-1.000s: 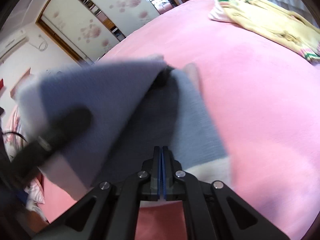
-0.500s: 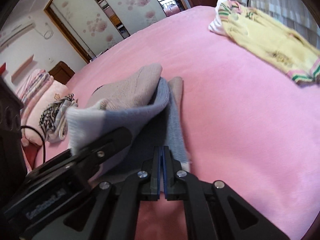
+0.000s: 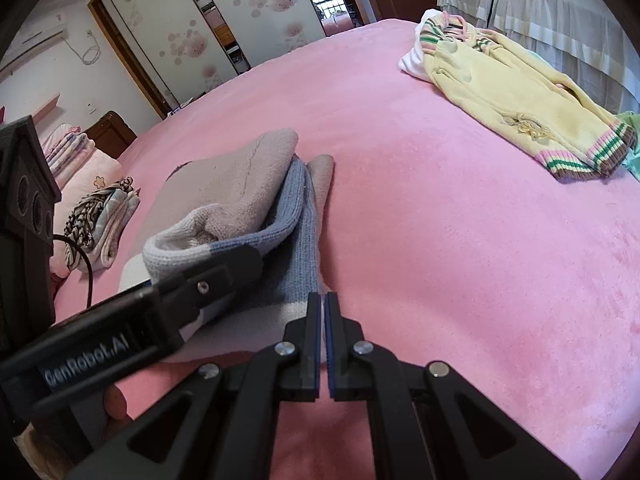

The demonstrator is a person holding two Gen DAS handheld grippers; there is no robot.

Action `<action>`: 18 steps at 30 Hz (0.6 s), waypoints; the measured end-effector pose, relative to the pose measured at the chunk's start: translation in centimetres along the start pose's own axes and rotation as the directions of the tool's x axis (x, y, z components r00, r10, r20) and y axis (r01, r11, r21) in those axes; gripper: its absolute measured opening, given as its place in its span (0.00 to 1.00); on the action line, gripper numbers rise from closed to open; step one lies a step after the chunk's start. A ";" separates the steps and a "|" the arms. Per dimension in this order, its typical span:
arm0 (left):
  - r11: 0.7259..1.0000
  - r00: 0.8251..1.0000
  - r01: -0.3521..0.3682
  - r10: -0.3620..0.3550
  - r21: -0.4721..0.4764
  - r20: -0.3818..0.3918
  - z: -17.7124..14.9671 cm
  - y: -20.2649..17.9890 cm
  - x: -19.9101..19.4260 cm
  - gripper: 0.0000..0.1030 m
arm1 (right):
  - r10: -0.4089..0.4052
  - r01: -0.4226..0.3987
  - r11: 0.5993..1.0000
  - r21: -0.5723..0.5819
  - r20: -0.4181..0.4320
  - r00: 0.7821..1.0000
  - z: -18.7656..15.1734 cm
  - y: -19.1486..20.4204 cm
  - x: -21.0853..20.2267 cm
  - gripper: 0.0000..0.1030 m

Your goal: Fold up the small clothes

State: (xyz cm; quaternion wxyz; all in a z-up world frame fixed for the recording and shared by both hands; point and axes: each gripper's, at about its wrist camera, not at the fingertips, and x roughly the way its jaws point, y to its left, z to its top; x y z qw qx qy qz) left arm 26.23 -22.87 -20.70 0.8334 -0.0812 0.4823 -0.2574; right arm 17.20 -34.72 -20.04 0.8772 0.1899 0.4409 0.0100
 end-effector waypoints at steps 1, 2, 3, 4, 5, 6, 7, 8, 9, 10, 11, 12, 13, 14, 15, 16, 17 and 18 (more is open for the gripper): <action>1.000 1.000 0.020 -0.020 -0.014 -0.006 0.0 0.0 -0.1 0.61 | 0.000 0.000 1.000 -0.002 0.000 1.000 0.1 0.0 0.0 0.02; 0.999 0.999 0.041 -0.041 -0.027 -0.013 0.1 0.0 -0.2 0.66 | 0.000 0.000 1.000 -0.004 -0.001 1.000 0.2 0.1 -0.2 0.02; 0.997 0.998 0.062 -0.063 -0.038 -0.019 0.2 -0.1 -0.3 0.67 | -0.001 0.001 1.000 -0.007 -0.002 1.000 0.3 0.1 -0.3 0.02; 0.996 0.997 0.078 -0.079 -0.049 -0.020 0.2 -0.2 -0.7 0.68 | -0.004 0.004 1.000 -0.012 -0.002 1.000 0.5 0.1 -0.4 0.02; 0.994 0.996 0.089 -0.090 -0.057 -0.013 0.3 -0.4 -1.3 0.68 | -0.008 0.008 1.000 -0.017 -0.001 1.000 0.7 0.1 -0.5 0.02; 0.994 0.995 0.099 -0.099 -0.056 -0.008 0.4 -0.5 -1.8 0.68 | -0.014 0.014 1.000 -0.023 -0.001 1.000 1.0 0.2 -0.6 0.02; 0.993 0.994 0.111 -0.111 -0.052 -0.002 0.4 -0.7 -2.4 0.68 | -0.016 0.016 0.999 -0.033 -0.001 1.000 1.3 0.2 -0.7 0.02; 0.992 0.993 0.119 -0.119 -0.044 0.014 0.4 -0.8 -3.5 0.68 | -0.019 0.019 0.999 -0.041 -0.001 1.000 1.6 0.3 -0.7 0.02; 0.992 0.993 0.117 -0.116 -0.041 0.027 0.3 -0.8 -4.3 0.68 | -0.028 0.028 0.998 -0.054 -0.001 1.000 2.2 0.3 -0.6 0.02; 0.992 0.991 0.122 -0.120 -0.036 0.052 0.2 -0.6 -5.4 0.68 | -0.032 0.032 0.997 -0.068 -0.005 0.999 2.9 0.4 -0.5 0.02; 0.992 0.990 0.124 -0.122 -0.033 0.072 0.1 -0.3 -6.4 0.68 | -0.032 0.031 0.997 -0.076 -0.009 0.999 3.3 0.5 -0.3 0.02; 0.992 0.989 0.120 -0.117 -0.032 0.088 0.0 0.0 -7.1 0.68 | -0.024 0.023 0.996 -0.082 -0.016 1.000 4.1 0.5 -0.1 0.02; 0.992 0.988 0.118 -0.115 -0.032 0.104 -0.1 0.4 -7.7 0.68 | -0.011 0.009 0.997 -0.080 -0.024 1.000 4.8 0.6 0.1 0.02; 0.994 0.987 0.106 -0.102 -0.031 0.121 -0.3 0.9 -8.4 0.68 | 0.017 -0.020 0.997 -0.074 -0.042 0.999 5.9 0.6 0.6 0.04; 0.995 0.988 0.095 -0.090 -0.030 0.128 -0.3 1.3 -8.5 0.66 | 0.035 -0.039 0.997 -0.066 -0.050 0.998 6.6 0.7 0.9 0.10; 0.996 0.988 0.088 -0.084 -0.025 0.128 -0.3 1.6 -8.5 0.57 | 0.051 -0.054 0.997 -0.057 -0.053 0.997 7.4 0.8 1.2 0.23; 0.997 0.991 0.073 -0.069 -0.025 0.114 -0.3 2.1 -7.9 0.43 | 0.068 -0.071 0.997 -0.044 -0.052 0.996 8.5 1.0 1.7 0.31; 0.998 0.993 0.061 -0.058 -0.030 0.100 -0.2 2.4 -7.5 0.37 | 0.076 -0.078 0.996 -0.038 -0.047 0.996 9.2 1.2 2.0 0.45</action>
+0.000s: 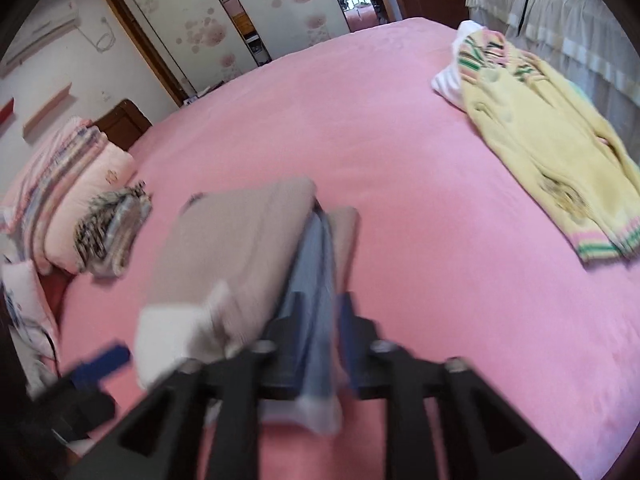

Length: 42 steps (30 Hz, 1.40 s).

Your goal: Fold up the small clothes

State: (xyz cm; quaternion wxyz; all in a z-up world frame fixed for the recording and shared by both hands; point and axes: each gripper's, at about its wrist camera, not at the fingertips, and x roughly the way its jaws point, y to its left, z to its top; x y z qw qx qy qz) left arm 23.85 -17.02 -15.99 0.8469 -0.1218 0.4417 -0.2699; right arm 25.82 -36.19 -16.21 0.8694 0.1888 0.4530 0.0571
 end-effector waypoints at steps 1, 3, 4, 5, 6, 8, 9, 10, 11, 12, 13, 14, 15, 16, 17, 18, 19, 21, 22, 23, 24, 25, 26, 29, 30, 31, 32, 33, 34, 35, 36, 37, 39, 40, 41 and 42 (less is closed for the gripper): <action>1.000 1.000 -0.017 0.017 -0.010 -0.017 0.0 0.4 0.7 0.29 | 0.013 -0.013 1.000 0.005 0.005 1.000 1.1 0.3 0.5 0.53; 0.999 0.999 -0.038 0.037 -0.036 -0.028 0.1 1.1 2.0 0.25 | 0.024 -0.024 1.000 0.008 -0.004 1.000 2.9 0.8 1.8 0.53; 0.998 0.999 -0.044 0.042 -0.041 -0.033 0.2 1.3 2.5 0.25 | 0.022 -0.022 1.000 0.006 -0.011 1.000 3.5 1.1 2.4 0.53; 0.998 0.999 -0.038 0.036 -0.048 -0.039 0.3 1.4 3.0 0.25 | 0.012 -0.012 1.000 -0.001 -0.023 1.000 4.3 1.4 3.2 0.53; 0.998 0.998 -0.029 0.026 -0.055 -0.052 0.4 1.3 3.7 0.25 | -0.004 0.004 1.000 -0.017 -0.041 0.999 5.1 1.9 4.3 0.53; 0.999 0.997 0.004 -0.008 -0.052 -0.072 0.2 0.9 4.6 0.23 | -0.026 0.022 0.998 -0.051 -0.079 0.997 6.1 2.5 6.2 0.53; 0.999 0.997 0.005 -0.008 -0.042 -0.081 0.1 0.6 5.0 0.23 | -0.039 0.032 0.997 -0.065 -0.097 0.995 6.4 2.8 7.2 0.53; 1.000 0.996 0.001 -0.004 -0.030 -0.091 -0.1 0.3 5.6 0.23 | -0.049 0.041 0.996 -0.074 -0.108 0.993 6.6 2.9 7.8 0.52; 1.000 0.994 0.002 -0.005 -0.027 -0.109 -0.5 0.2 6.4 0.23 | -0.062 0.051 0.995 -0.089 -0.124 0.990 6.9 3.1 8.6 0.50; 1.000 0.993 0.001 -0.004 -0.031 -0.119 -0.8 0.2 7.0 0.23 | -0.077 0.063 0.992 -0.108 -0.138 0.987 7.0 3.3 9.3 0.44; 0.999 0.992 0.000 -0.005 -0.040 -0.127 -1.1 0.4 7.5 0.23 | -0.091 0.072 0.989 -0.126 -0.149 0.985 7.0 3.4 9.8 0.37; 0.998 0.991 0.004 -0.012 -0.057 -0.134 -1.4 0.8 8.0 0.23 | -0.110 0.086 0.985 -0.148 -0.163 0.980 6.9 3.5 10.4 0.36; 0.998 0.991 0.010 -0.018 -0.061 -0.134 -1.5 1.0 8.3 0.23 | -0.136 0.109 0.980 -0.166 -0.166 0.977 6.6 3.5 10.7 0.36; 0.998 0.991 0.012 -0.020 -0.060 -0.133 -1.6 1.1 8.4 0.24 | -0.163 0.129 0.973 -0.190 -0.175 0.971 6.3 3.4 11.1 0.36; 0.999 0.991 0.013 -0.018 -0.045 -0.130 -1.6 1.1 8.5 0.24 | -0.183 0.145 0.969 -0.202 -0.181 0.966 6.0 3.3 11.5 0.36; 1.000 0.992 0.008 -0.011 -0.025 -0.128 -1.7 0.9 8.6 0.24 | -0.189 0.151 0.968 -0.202 -0.188 0.964 5.6 3.0 12.0 0.36; 1.000 0.992 0.003 -0.004 -0.007 -0.126 -1.9 0.8 8.7 0.23 | -0.187 0.151 0.969 -0.194 -0.187 0.964 5.3 2.7 12.2 0.36; 1.000 0.992 -0.001 0.003 0.009 -0.124 -2.1 0.7 8.8 0.23 | -0.173 0.144 0.975 -0.168 -0.176 0.969 5.0 2.2 12.2 0.38; 1.000 0.992 0.000 0.001 0.009 -0.126 -2.2 0.7 8.7 0.24 | -0.169 0.143 0.977 -0.155 -0.171 0.971 4.9 2.0 12.0 0.40; 1.000 0.992 0.000 0.001 0.008 -0.128 -2.1 0.5 8.9 0.24 | -0.168 0.144 0.979 -0.147 -0.167 0.972 4.9 1.9 11.9 0.41; 1.000 0.991 -0.002 0.003 0.010 -0.131 -1.9 0.5 9.0 0.24 | -0.164 0.142 0.980 -0.138 -0.159 0.974 4.8 1.8 11.6 0.41; 1.000 0.991 -0.004 0.006 0.014 -0.133 -1.7 0.1 8.8 0.23 | -0.162 0.141 0.981 -0.136 -0.151 0.975 4.7 1.9 11.3 0.41; 1.000 0.991 -0.006 0.009 0.021 -0.135 -1.6 -0.1 8.9 0.23 | -0.162 0.143 0.980 -0.138 -0.144 0.976 4.5 1.9 10.8 0.41; 1.000 0.990 -0.004 0.006 0.015 -0.141 -1.1 -0.4 8.5 0.24 | -0.178 0.158 0.975 -0.159 -0.126 0.976 4.1 2.5 9.4 0.44; 1.000 0.990 -0.002 0.004 0.011 -0.143 -0.9 -0.5 8.4 0.25 | -0.182 0.161 0.972 -0.169 -0.118 0.976 4.0 2.8 8.8 0.44; 1.000 0.989 0.001 0.000 0.007 -0.146 -0.7 -0.5 8.2 0.28 | -0.177 0.156 0.972 -0.176 -0.113 0.978 3.9 3.1 8.1 0.44; 1.000 0.989 0.008 -0.008 0.002 -0.150 -0.5 -0.6 7.7 0.35 | -0.173 0.152 0.972 -0.178 -0.110 0.979 3.7 3.4 7.5 0.44; 1.000 0.989 0.013 -0.013 -0.001 -0.150 -0.4 -0.7 7.4 0.40 | -0.168 0.147 0.973 -0.179 -0.105 0.980 3.5 3.6 7.0 0.44; 1.000 0.989 0.012 -0.012 -0.002 -0.149 -0.2 -0.8 6.9 0.50 | -0.160 0.141 0.973 -0.183 -0.093 0.983 3.1 4.0 6.1 0.44; 1.000 0.989 -0.004 0.004 0.002 -0.146 -0.1 -1.1 6.4 0.59 | -0.158 0.141 0.972 -0.187 -0.083 0.984 3.1 4.3 5.6 0.44; 1.000 0.990 -0.024 0.026 0.014 -0.141 -0.1 -1.5 5.7 0.61 | -0.155 0.140 0.971 -0.192 -0.066 0.986 2.8 4.8 4.8 0.44; 0.999 0.990 -0.040 0.044 0.033 -0.136 -0.1 -1.8 4.9 0.62 | -0.149 0.135 0.971 -0.196 -0.056 0.987 2.5 5.3 4.1 0.44; 0.997 0.989 -0.050 0.058 0.058 -0.137 -0.1 -2.3 3.6 0.62 | -0.132 0.121 0.970 -0.209 -0.039 0.991 1.7 6.5 2.8 0.44; 0.995 0.987 -0.064 0.073 0.070 -0.140 0.1 -2.3 3.2 0.63 | -0.131 0.120 0.968 -0.219 -0.033 0.991 1.4 7.0 2.3 0.43; 0.992 0.984 -0.089 0.102 0.089 -0.144 0.1 -2.4 2.4 0.64 | -0.132 0.122 0.965 -0.232 -0.028 0.991 0.8 7.5 1.7 0.43; 0.986 0.978 -0.125 0.141 0.112 -0.152 0.0 -2.4 1.7 0.66 | -0.126 0.116 0.962 -0.247 -0.026 0.992 0.3 8.2 1.1 0.43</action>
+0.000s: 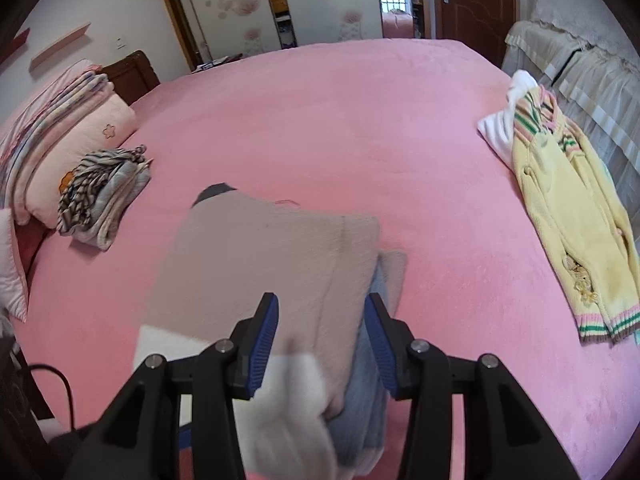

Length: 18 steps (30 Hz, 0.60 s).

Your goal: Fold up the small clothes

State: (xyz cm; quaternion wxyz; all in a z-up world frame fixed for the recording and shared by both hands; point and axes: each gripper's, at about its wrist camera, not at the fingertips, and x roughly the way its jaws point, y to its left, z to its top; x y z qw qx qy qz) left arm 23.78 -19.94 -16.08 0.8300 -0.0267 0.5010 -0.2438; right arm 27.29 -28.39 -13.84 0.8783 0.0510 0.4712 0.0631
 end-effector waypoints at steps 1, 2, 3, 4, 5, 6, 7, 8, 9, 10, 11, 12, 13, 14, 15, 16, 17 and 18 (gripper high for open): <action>0.999 0.999 -0.036 0.037 0.015 -0.010 -0.2 0.3 -0.5 0.67 | 0.007 -0.007 1.000 -0.010 0.001 1.000 -0.3 0.6 -0.4 0.43; 0.995 0.996 -0.090 0.091 0.034 -0.018 -0.6 0.9 -1.4 0.67 | 0.017 -0.017 1.000 -0.020 0.001 1.000 -0.6 1.2 -0.8 0.43; 0.991 0.992 -0.124 0.125 0.040 -0.018 -0.8 1.5 -2.0 0.67 | 0.025 -0.025 0.999 -0.033 0.000 1.000 -1.1 1.8 -1.2 0.43; 0.987 0.988 -0.156 0.157 0.040 -0.016 -0.9 2.1 -2.6 0.67 | 0.024 -0.023 0.999 -0.048 0.005 1.000 -1.7 2.4 -1.6 0.43; 0.981 0.982 -0.189 0.190 0.033 -0.008 -1.1 2.9 -3.3 0.67 | 0.022 -0.022 0.998 -0.056 0.009 1.000 -2.0 2.8 -1.7 0.43; 0.977 0.977 -0.214 0.214 0.017 0.003 -1.2 3.8 -3.9 0.67 | 0.020 -0.019 0.998 -0.066 0.014 1.000 -2.7 3.3 -1.8 0.42; 0.973 0.973 -0.232 0.232 -0.001 0.012 -1.3 4.5 -4.4 0.67 | 0.023 -0.022 0.997 -0.070 0.012 1.000 -3.1 3.6 -1.8 0.38; 0.969 0.969 -0.246 0.247 -0.029 0.026 -1.3 5.6 -4.6 0.67 | 0.028 -0.027 0.997 -0.073 0.005 1.000 -3.6 3.9 -1.6 0.36; 0.966 0.966 -0.253 0.255 -0.048 0.033 -1.6 6.3 -4.7 0.67 | 0.032 -0.033 0.997 -0.072 -0.004 0.999 -4.0 4.1 -1.3 0.31; 0.962 0.964 -0.262 0.265 -0.071 0.036 -1.3 7.1 -4.7 0.67 | 0.035 -0.036 0.997 -0.072 -0.012 0.999 -4.4 4.2 -1.0 0.26; 0.960 0.962 -0.265 0.269 -0.093 0.042 -1.2 8.2 -4.8 0.67 | 0.033 -0.035 0.997 -0.071 -0.024 0.999 -4.7 4.2 -0.6 0.24; 0.959 0.962 -0.261 0.268 -0.106 0.051 -1.0 8.8 -4.4 0.67 | 0.019 -0.022 0.997 -0.069 -0.040 0.999 -5.3 4.0 0.0 0.21; 0.959 0.962 -0.258 0.267 -0.119 0.061 -0.7 9.2 -4.3 0.67 | 0.011 -0.014 0.998 -0.067 -0.047 0.999 -5.7 4.2 0.1 0.20; 0.960 0.962 -0.252 0.262 -0.126 0.074 -0.5 9.6 -3.9 0.67 | -0.006 0.002 0.998 -0.062 -0.057 0.998 -6.2 3.8 0.5 0.20; 0.960 0.962 -0.250 0.261 -0.124 0.076 -0.1 9.8 -3.3 0.67 | -0.020 0.017 0.999 -0.052 -0.063 0.998 -6.5 3.3 0.7 0.20; 0.958 0.961 -0.257 0.267 -0.124 0.071 0.0 10.2 -2.7 0.67 | -0.019 0.016 0.999 -0.036 -0.068 0.997 -6.9 2.8 0.8 0.18; 0.954 0.958 -0.272 0.281 -0.123 0.056 0.1 10.3 -1.8 0.67 | -0.015 0.013 1.000 -0.021 -0.071 0.997 -7.1 2.3 0.8 0.14; 0.951 0.956 -0.283 0.290 -0.123 0.036 0.2 10.3 -0.8 0.67 | -0.012 0.012 1.000 -0.001 -0.069 0.998 -7.4 1.7 0.6 0.10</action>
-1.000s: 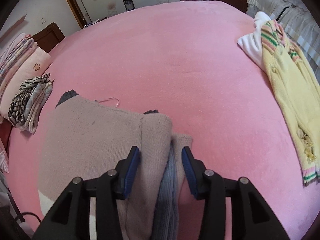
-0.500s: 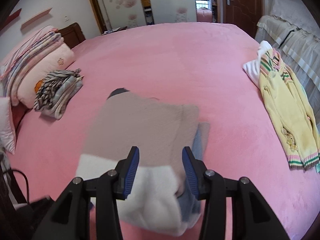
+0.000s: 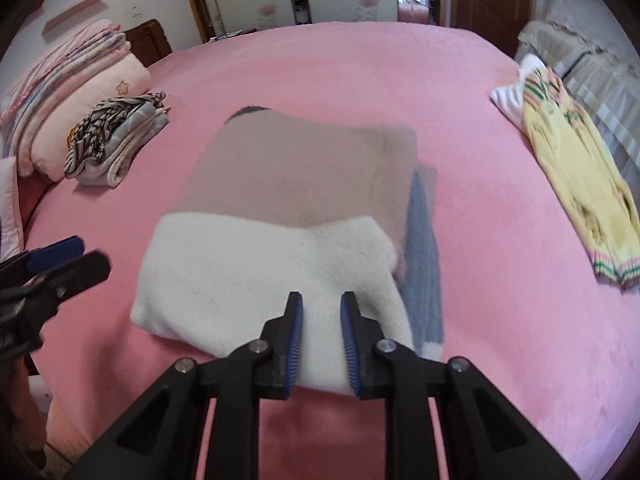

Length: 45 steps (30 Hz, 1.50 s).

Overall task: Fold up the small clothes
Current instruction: 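Grasp the folded sweater bundle with the right gripper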

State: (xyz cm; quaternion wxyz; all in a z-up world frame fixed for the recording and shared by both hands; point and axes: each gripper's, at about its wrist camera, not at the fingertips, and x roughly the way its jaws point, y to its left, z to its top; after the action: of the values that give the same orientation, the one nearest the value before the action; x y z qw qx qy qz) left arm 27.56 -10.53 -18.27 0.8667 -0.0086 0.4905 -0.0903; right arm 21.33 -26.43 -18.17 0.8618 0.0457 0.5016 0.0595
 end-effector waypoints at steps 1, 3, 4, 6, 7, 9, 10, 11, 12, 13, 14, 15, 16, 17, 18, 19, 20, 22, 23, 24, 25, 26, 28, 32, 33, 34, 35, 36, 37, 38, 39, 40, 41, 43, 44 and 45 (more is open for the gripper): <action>1.000 1.000 -0.006 0.006 0.001 -0.018 0.0 -0.3 0.6 0.67 | 0.005 -0.005 1.000 0.017 0.003 1.000 -0.2 -0.5 -0.1 0.09; 1.000 0.998 -0.026 0.026 0.014 -0.064 -0.4 -0.6 2.3 0.67 | 0.015 -0.015 0.999 0.045 0.006 1.000 -0.8 -1.6 -0.3 0.08; 0.999 0.996 -0.037 0.039 0.024 -0.079 -0.7 -0.8 3.0 0.67 | 0.012 -0.012 0.999 0.048 0.001 1.000 -1.1 -1.8 -0.2 0.08; 0.998 0.996 -0.047 0.050 0.037 -0.079 -1.2 -0.9 3.6 0.68 | 0.014 -0.013 0.999 0.052 -0.012 1.000 -1.6 -2.0 0.2 0.07; 0.998 0.995 -0.051 0.055 0.046 -0.080 -1.3 -0.9 3.9 0.69 | 0.014 -0.013 0.999 0.052 -0.016 1.000 -1.6 -2.1 0.4 0.07; 0.998 0.995 -0.049 0.053 0.050 -0.083 -1.4 -0.7 4.1 0.70 | 0.011 -0.010 0.999 0.051 -0.023 1.000 -1.9 -2.1 1.0 0.07; 0.998 0.995 -0.050 0.054 0.049 -0.085 -1.5 -0.7 4.2 0.73 | 0.010 -0.009 0.999 0.051 -0.023 1.000 -2.0 -2.1 1.0 0.07; 0.998 0.995 -0.052 0.055 0.047 -0.086 -1.4 -0.6 4.3 0.76 | 0.009 -0.008 0.999 0.052 -0.022 1.000 -2.1 -2.1 1.1 0.07; 0.997 0.994 -0.055 0.059 0.046 -0.088 -1.4 -0.5 4.4 0.77 | 0.007 -0.006 0.999 0.053 -0.020 1.000 -2.1 -2.0 1.2 0.07; 0.998 0.994 -0.055 0.058 0.043 -0.090 -1.5 -0.4 4.4 0.79 | 0.007 -0.006 0.999 0.054 -0.020 1.000 -2.2 -2.1 1.3 0.07; 0.998 0.994 -0.047 0.050 0.035 -0.093 -1.5 -0.3 4.5 0.79 | 0.008 -0.007 0.998 0.056 -0.022 1.000 -2.2 -2.1 1.3 0.07; 0.999 0.995 -0.042 0.045 0.032 -0.093 -1.5 -0.2 4.5 0.79 | 0.008 -0.007 0.998 0.057 -0.022 1.000 -2.2 -2.1 1.3 0.07; 0.999 0.995 -0.040 0.043 0.031 -0.092 -1.5 -0.2 4.4 0.79 | 0.010 -0.009 0.998 0.058 -0.021 1.000 -2.2 -2.1 1.3 0.07; 0.999 0.995 -0.040 0.042 0.034 -0.088 -1.5 -0.2 4.3 0.79 | 0.012 -0.011 0.998 0.060 -0.020 1.000 -2.2 -2.1 1.2 0.07; 0.998 0.995 -0.040 0.043 0.038 -0.084 -1.5 -0.2 4.1 0.79 | 0.017 -0.016 0.998 0.060 -0.019 1.000 -2.1 -2.1 0.9 0.07; 0.998 0.996 -0.042 0.045 0.043 -0.082 -1.5 -0.3 3.9 0.79 | 0.024 -0.023 0.998 0.059 -0.015 1.000 -2.0 -2.1 0.7 0.08; 0.998 0.996 -0.041 0.044 0.045 -0.082 -1.4 -0.3 3.7 0.80 | 0.032 -0.032 0.998 0.059 -0.011 0.999 -1.9 -2.1 0.4 0.09; 0.998 0.996 -0.029 0.033 0.046 -0.085 -1.1 -0.2 3.4 0.81 | 0.054 -0.054 0.997 0.061 -0.003 0.999 -1.5 -2.2 -0.3 0.11; 0.999 0.996 -0.022 0.027 0.047 -0.090 -0.9 -0.1 3.2 0.86 | 0.060 -0.060 0.996 0.061 0.002 0.998 -1.3 -2.2 -0.7 0.11; 0.999 0.995 -0.012 0.017 0.050 -0.094 -0.7 0.0 3.0 0.88 | 0.064 -0.064 0.996 0.058 0.009 0.998 -1.0 -2.2 -1.2 0.13; 0.999 0.995 0.003 0.003 0.054 -0.097 -0.5 0.0 2.9 0.93 | 0.068 -0.069 0.996 0.055 0.016 0.998 -0.7 -2.2 -1.7 0.19; 0.998 0.995 0.024 -0.018 0.061 -0.102 -0.2 0.0 2.6 0.96 | 0.072 -0.073 0.996 0.051 0.025 0.997 -0.5 -2.3 -2.2 0.24; 0.997 0.994 0.042 -0.034 0.072 -0.104 0.4 0.0 2.1 0.97 | 0.064 -0.066 0.997 0.036 0.048 0.997 0.2 -2.4 -3.2 0.51; 0.990 0.996 0.049 -0.038 0.129 -0.084 2.4 -0.2 1.2 0.99 | 0.048 -0.050 0.999 0.018 0.083 0.995 1.4 -2.9 -4.5 0.78; 0.989 0.995 0.058 -0.046 0.138 -0.084 3.0 -0.2 1.1 0.99 | 0.047 -0.048 0.999 0.017 0.080 0.996 1.7 -3.2 -4.5 0.79; 0.988 0.995 0.070 -0.058 0.139 -0.086 3.5 0.0 1.1 0.99 | 0.050 -0.052 0.999 0.017 0.075 0.996 1.9 -3.4 -4.5 0.80; 0.988 0.993 0.086 -0.074 0.132 -0.097 4.3 0.2 1.3 0.99 | 0.057 -0.059 0.998 0.020 0.065 0.996 2.3 -3.7 -4.4 0.80; 0.988 0.991 0.097 -0.084 0.122 -0.104 4.8 0.5 1.4 1.00 | 0.072 -0.074 0.997 0.027 0.052 0.996 2.8 -4.2 -4.1 0.80; 0.988 0.990 0.108 -0.096 0.109 -0.108 5.4 0.8 1.6 1.00 | 0.079 -0.081 0.996 0.033 0.049 0.996 3.0 -4.5 -4.0 0.80; 0.989 0.989 0.116 -0.106 0.095 -0.107 6.0 1.1 1.8 1.00 | 0.086 -0.088 0.995 0.042 0.043 0.995 3.4 -4.8 -3.8 0.80; 0.989 0.989 0.118 -0.109 0.086 -0.102 6.5 1.5 2.0 1.00 | 0.091 -0.092 0.994 0.052 0.036 0.995 3.8 -5.2 -3.5 0.80; 0.990 0.989 0.117 -0.108 0.085 -0.096 6.9 1.7 2.1 1.00 | 0.093 -0.095 0.994 0.061 0.030 0.995 4.1 -5.5 -3.3 0.80; 0.989 0.991 0.109 -0.100 0.096 -0.094 7.3 1.8 2.3 1.00 | 0.103 -0.104 0.992 0.076 0.025 0.994 4.4 -5.8 -3.0 0.80; 0.987 0.989 0.110 -0.097 0.115 -0.110 7.8 1.8 2.9 1.00 | 0.135 -0.135 0.983 0.122 0.011 0.991 4.9 -6.5 -2.2 0.80; 0.985 0.986 0.118 -0.102 0.124 -0.130 7.9 1.8 3.4 1.00 | 0.143 -0.143 0.981 0.134 0.008 0.990 5.1 -6.7 -1.9 0.80; 0.984 0.983 0.129 -0.111 0.125 -0.145 7.9 1.8 3.8 1.00 | 0.153 -0.151 0.977 0.149 0.003 0.988 5.2 -7.0 -1.5 0.80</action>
State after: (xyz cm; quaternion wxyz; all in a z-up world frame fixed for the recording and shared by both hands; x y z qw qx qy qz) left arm 36.47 -10.01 -17.62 0.8226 0.0263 0.5402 -0.1757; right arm 25.58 -33.64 -15.29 0.8467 0.1478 0.5035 0.0879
